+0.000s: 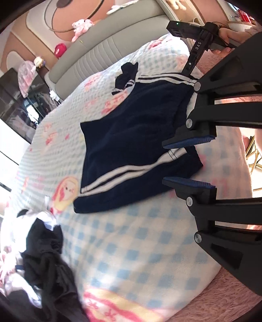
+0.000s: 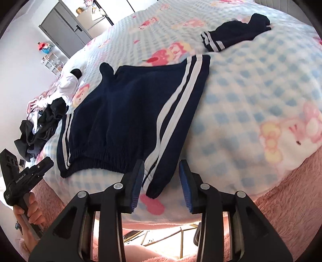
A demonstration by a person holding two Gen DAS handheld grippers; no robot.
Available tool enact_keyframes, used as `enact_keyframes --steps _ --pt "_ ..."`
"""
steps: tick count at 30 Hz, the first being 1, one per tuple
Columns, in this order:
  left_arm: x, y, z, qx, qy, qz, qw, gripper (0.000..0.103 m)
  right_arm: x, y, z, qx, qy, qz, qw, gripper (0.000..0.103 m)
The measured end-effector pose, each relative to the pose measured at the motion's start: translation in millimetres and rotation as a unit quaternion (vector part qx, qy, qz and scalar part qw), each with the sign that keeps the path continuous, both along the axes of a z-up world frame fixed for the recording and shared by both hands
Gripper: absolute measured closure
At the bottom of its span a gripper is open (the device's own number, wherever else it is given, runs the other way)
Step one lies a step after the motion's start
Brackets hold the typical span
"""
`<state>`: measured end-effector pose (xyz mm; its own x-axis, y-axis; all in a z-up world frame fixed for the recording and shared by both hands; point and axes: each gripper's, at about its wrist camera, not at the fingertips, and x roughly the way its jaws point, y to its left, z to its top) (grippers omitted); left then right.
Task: Fold clothes
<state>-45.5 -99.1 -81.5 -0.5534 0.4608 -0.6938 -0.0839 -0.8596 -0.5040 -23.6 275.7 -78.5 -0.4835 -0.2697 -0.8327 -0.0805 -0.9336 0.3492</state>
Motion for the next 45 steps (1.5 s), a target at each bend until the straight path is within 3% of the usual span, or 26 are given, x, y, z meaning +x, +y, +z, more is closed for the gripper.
enact_keyframes --steps 5,10,15,19,21,23,26,30,31,33,35,40,43,45 --pt "-23.5 41.6 13.7 -0.049 0.033 -0.063 0.9963 0.072 -11.9 -21.3 24.4 0.023 0.033 0.051 0.998 0.066" --pt "-44.5 65.0 -27.0 -0.073 -0.044 -0.078 0.9933 0.072 -29.6 -61.6 -6.1 0.039 0.000 0.096 0.995 0.061" --pt "-28.3 52.2 -41.0 -0.070 -0.066 -0.067 0.9931 0.072 -33.1 -71.5 -31.9 0.053 -0.022 0.099 0.993 0.068" --pt "-12.0 39.5 -30.2 -0.070 -0.030 -0.070 0.9946 0.070 -28.1 -60.7 -22.6 0.052 -0.014 0.088 0.995 0.065" --pt "-9.3 47.8 -24.7 -0.085 -0.011 -0.086 0.9926 0.059 -26.6 -67.1 -16.5 0.051 -0.002 0.105 0.993 0.053" --pt "-6.6 56.2 -19.2 -0.099 0.009 -0.101 0.9899 0.053 -25.2 -75.0 -11.3 0.048 0.009 0.124 0.991 0.051" --pt "-9.4 75.0 -24.1 -0.148 0.007 -0.114 0.9824 0.053 -27.0 -87.9 -15.5 0.051 0.002 0.142 0.989 0.051" --pt "-11.6 80.6 -23.2 -0.171 0.009 -0.113 0.9787 0.053 -30.7 -102.0 -21.7 0.075 -0.005 0.146 0.986 0.051" --pt "-12.1 82.1 -22.9 -0.177 0.009 -0.112 0.9777 0.054 -31.5 -101.4 -21.3 0.074 -0.005 0.144 0.987 0.051" --pt "-13.2 84.9 -22.4 -0.189 0.010 -0.112 0.9756 0.075 -32.0 -100.3 -20.2 0.073 -0.004 0.141 0.987 0.051" --pt "-14.3 87.7 -22.0 -0.200 0.011 -0.111 0.9734 0.088 -27.5 -98.3 -18.3 0.071 -0.001 0.141 0.987 0.051" --pt "7.3 92.2 1.4 -0.199 0.047 -0.121 0.9714 0.092 -24.3 -97.9 -10.7 0.064 0.009 0.133 0.989 0.051" --pt "7.3 89.6 -5.0 -0.195 0.025 -0.130 0.9719 0.091 -19.2 -91.8 -5.1 0.056 0.018 0.129 0.990 0.045" --pt "1.4 85.0 -17.4 -0.177 -0.009 -0.129 0.9757 0.085 -22.7 -89.9 -12.4 0.067 0.001 0.123 0.990 0.043"
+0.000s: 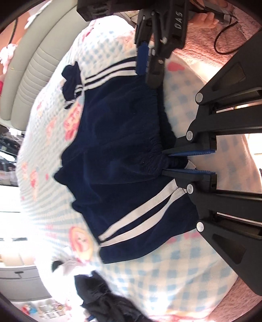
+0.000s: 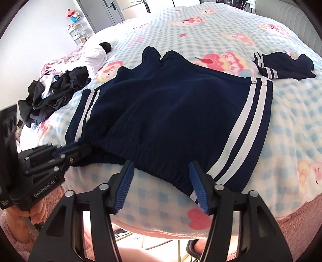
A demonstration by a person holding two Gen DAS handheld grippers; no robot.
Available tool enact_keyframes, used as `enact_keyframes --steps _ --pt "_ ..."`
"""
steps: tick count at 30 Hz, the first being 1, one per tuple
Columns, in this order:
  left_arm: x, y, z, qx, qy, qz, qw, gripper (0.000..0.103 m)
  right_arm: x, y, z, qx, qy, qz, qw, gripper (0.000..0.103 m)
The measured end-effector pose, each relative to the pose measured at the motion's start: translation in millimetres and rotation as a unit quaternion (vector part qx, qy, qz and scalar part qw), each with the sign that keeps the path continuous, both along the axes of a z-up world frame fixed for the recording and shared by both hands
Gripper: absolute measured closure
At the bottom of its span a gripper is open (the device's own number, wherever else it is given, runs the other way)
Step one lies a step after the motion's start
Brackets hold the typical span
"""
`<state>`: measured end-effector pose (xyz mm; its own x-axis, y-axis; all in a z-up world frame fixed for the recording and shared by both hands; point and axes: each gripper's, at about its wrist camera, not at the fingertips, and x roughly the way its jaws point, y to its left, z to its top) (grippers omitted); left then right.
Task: Fold clothes
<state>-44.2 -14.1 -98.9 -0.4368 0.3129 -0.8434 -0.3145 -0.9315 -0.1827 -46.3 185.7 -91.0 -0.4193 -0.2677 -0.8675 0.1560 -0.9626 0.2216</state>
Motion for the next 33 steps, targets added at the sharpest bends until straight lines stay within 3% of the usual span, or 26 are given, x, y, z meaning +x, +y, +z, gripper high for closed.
enact_keyframes --steps 2,5,8,10,13,16,18,21,26,28,31,33 --pt "-4.4 -8.5 -6.8 0.027 -0.024 0.011 0.9993 0.071 -3.6 2.6 -9.5 0.012 -0.020 -0.009 1.000 0.044" --pt "-1.9 -32.8 8.0 0.103 -0.005 0.035 0.9941 0.061 -3.6 11.1 -8.3 -0.003 -0.023 -0.018 1.000 0.044" --pt "-6.6 -61.3 17.7 0.152 0.017 0.082 0.9849 0.061 -3.6 16.8 6.1 -0.018 0.008 -0.020 1.000 0.044" --pt "-13.5 -71.6 8.7 0.141 0.003 0.107 0.9843 0.061 -7.7 17.8 11.3 -0.020 0.025 -0.020 0.999 0.044" --pt "-26.3 -79.4 2.0 0.119 -0.008 0.128 0.9847 0.063 -18.8 19.8 -4.0 0.012 0.002 -0.030 0.999 0.044" --pt "-41.0 -83.6 4.4 0.103 -0.005 0.137 0.9851 0.081 -22.8 27.9 -18.5 0.023 -0.020 -0.049 0.998 0.046" --pt "-50.8 -86.4 6.0 0.093 -0.002 0.144 0.9852 0.082 -26.0 28.8 -16.9 0.015 -0.023 -0.056 0.998 0.047" --pt "-65.4 -90.6 8.4 0.077 0.002 0.154 0.9850 0.076 -33.1 26.1 0.3 -0.003 -0.010 -0.036 0.999 0.047" --pt "-89.9 -97.5 12.4 0.051 0.008 0.170 0.9840 0.048 -72.4 2.9 35.5 -0.017 0.023 0.020 0.999 0.045" --pt "-99.7 -100.3 14.0 0.041 0.011 0.177 0.9833 0.042 -93.2 -11.1 43.3 -0.015 0.031 0.038 0.999 0.044" --pt "-105.4 -108.5 8.1 0.045 0.009 0.189 0.9809 0.042 -119.0 -30.2 39.8 -0.019 0.031 0.051 0.998 0.044" --pt "-108.3 -114.3 3.3 0.049 0.007 0.198 0.9790 0.055 -133.7 -39.9 30.4 -0.012 0.025 0.045 0.999 0.044"
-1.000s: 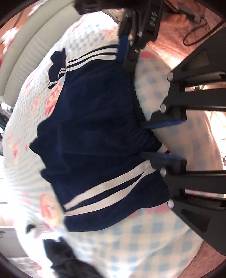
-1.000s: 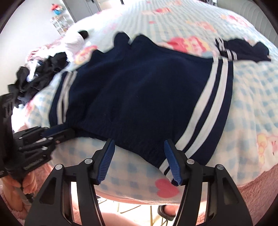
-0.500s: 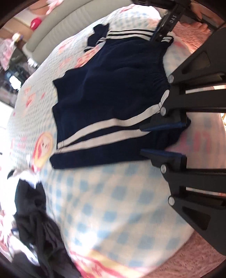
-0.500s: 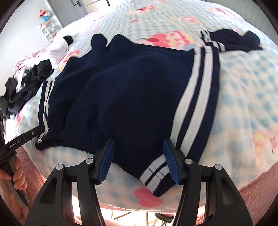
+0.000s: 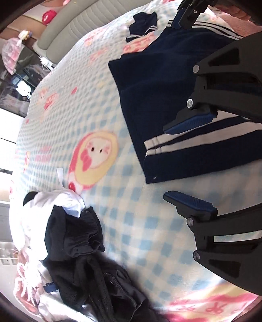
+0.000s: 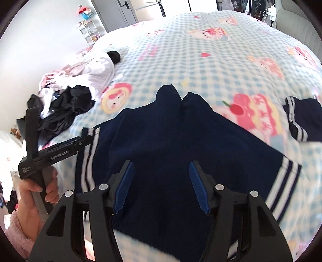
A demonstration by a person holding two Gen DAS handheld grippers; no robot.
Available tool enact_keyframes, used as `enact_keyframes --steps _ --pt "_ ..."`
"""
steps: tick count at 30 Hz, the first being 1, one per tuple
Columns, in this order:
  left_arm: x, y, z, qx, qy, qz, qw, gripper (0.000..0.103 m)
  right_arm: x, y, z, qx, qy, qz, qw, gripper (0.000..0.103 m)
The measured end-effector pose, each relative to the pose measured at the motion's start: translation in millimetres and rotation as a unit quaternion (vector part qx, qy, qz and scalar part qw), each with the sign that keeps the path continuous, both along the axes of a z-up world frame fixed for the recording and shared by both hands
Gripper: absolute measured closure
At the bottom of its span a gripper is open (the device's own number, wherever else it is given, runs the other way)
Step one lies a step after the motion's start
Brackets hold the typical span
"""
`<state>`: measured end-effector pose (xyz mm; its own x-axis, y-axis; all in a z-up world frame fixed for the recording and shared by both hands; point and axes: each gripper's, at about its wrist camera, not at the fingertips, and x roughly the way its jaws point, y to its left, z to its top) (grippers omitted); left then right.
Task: Fold clothes
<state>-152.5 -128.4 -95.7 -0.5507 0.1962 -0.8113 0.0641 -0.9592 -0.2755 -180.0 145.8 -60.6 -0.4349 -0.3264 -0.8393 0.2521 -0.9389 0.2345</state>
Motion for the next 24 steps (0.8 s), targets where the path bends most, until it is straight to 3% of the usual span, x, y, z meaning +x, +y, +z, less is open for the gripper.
enact_keyframes --steps 1,2,5,12,15,17,19,20,21,22,24 --pt "-1.5 -2.9 -2.4 0.002 -0.001 0.004 1.0000 0.072 -6.4 -2.8 -5.1 0.001 -0.003 -0.004 1.000 0.044" --pt "-2.9 -5.8 -4.8 0.005 -0.002 0.009 1.0000 0.083 -13.2 -4.3 -9.9 0.000 -0.007 -0.009 1.000 0.044" --pt "-7.3 -14.6 -12.0 0.012 -0.004 0.021 0.9997 0.093 -32.4 -8.7 -17.9 0.000 -0.011 -0.022 1.000 0.044" --pt "-16.1 -33.7 -26.3 0.030 -0.006 0.050 0.9983 0.089 -71.7 -22.9 -42.5 0.026 -0.012 -0.034 0.999 0.044" --pt "-12.2 -35.6 -18.5 0.033 0.021 0.059 0.9975 0.087 -87.1 -25.9 -63.7 0.043 -0.040 -0.045 0.997 0.044" --pt "-4.9 -36.7 -4.2 0.022 0.061 0.068 0.9956 0.086 -85.3 -26.7 -56.9 0.017 -0.016 -0.045 0.999 0.044" --pt "-0.4 -37.6 4.2 0.055 0.087 0.052 0.9933 0.077 -82.2 -30.6 -48.5 0.019 0.008 -0.042 0.999 0.044" --pt "-0.7 -38.1 3.4 0.094 0.088 0.036 0.9910 0.066 -84.1 -34.1 -52.2 0.035 0.002 -0.038 0.999 0.044" --pt "-3.2 -38.1 -0.9 0.140 0.079 0.017 0.9868 0.061 -88.3 -38.5 -61.0 0.060 -0.016 -0.034 0.998 0.044" --pt "-7.5 -35.3 -7.4 0.158 0.062 0.007 0.9855 0.060 -92.0 -38.9 -70.8 0.067 -0.031 -0.034 0.997 0.044" --pt "-17.0 -26.4 -21.1 0.153 0.023 0.000 0.9879 0.060 -93.1 -30.0 -75.4 0.041 -0.040 -0.048 0.997 0.044"
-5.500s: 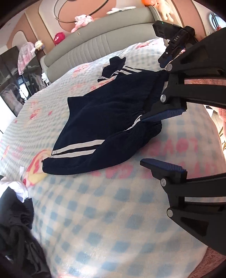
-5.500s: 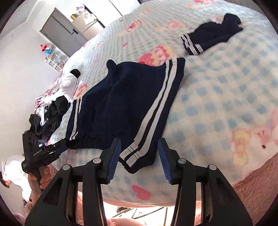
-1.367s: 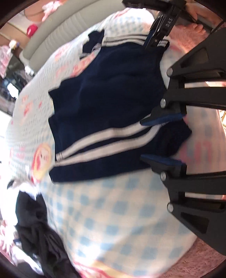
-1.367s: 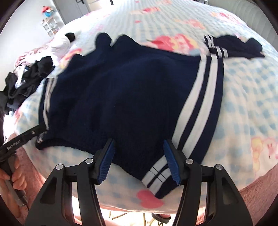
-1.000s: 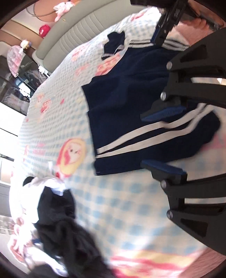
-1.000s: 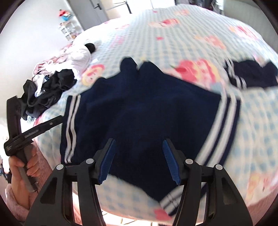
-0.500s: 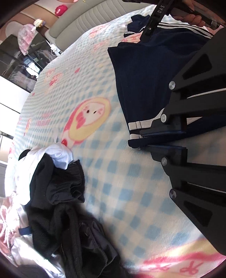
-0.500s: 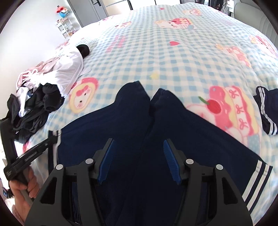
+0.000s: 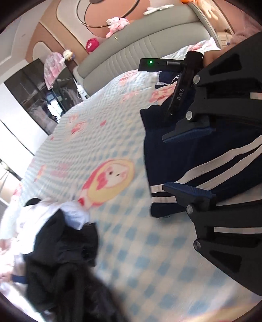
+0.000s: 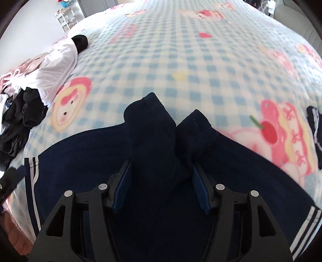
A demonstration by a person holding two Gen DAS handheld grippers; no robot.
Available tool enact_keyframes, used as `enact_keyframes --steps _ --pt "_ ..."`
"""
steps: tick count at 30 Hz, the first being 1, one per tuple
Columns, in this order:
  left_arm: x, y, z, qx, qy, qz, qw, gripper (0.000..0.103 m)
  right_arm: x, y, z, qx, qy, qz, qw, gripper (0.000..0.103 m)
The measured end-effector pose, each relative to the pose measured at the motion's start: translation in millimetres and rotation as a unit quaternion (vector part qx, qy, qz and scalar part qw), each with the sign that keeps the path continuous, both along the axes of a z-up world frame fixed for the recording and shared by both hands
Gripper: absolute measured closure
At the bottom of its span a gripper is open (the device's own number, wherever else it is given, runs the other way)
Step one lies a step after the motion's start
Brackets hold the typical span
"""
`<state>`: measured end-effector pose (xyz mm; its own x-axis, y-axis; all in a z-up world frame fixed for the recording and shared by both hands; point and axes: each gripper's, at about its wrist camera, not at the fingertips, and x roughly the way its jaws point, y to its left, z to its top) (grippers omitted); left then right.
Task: Fold clothes
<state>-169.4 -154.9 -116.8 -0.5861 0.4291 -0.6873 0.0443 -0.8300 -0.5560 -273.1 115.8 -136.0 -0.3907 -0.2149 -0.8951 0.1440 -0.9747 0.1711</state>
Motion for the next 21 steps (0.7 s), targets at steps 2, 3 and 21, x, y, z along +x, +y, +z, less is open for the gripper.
enact_keyframes --steps 2,3,21 --pt "-5.8 5.7 -5.5 -0.049 -0.013 0.004 0.9987 0.066 10.1 7.8 14.4 -0.025 0.016 -0.008 1.000 0.045" --pt "-5.5 4.5 -3.3 -0.050 -0.005 0.009 0.9987 0.067 16.4 11.4 23.5 -0.036 0.027 -0.010 0.999 0.045" --pt "71.3 54.6 16.6 -0.063 0.024 -0.061 0.9958 0.061 185.3 56.3 48.2 -0.121 0.046 -0.029 0.991 0.042"
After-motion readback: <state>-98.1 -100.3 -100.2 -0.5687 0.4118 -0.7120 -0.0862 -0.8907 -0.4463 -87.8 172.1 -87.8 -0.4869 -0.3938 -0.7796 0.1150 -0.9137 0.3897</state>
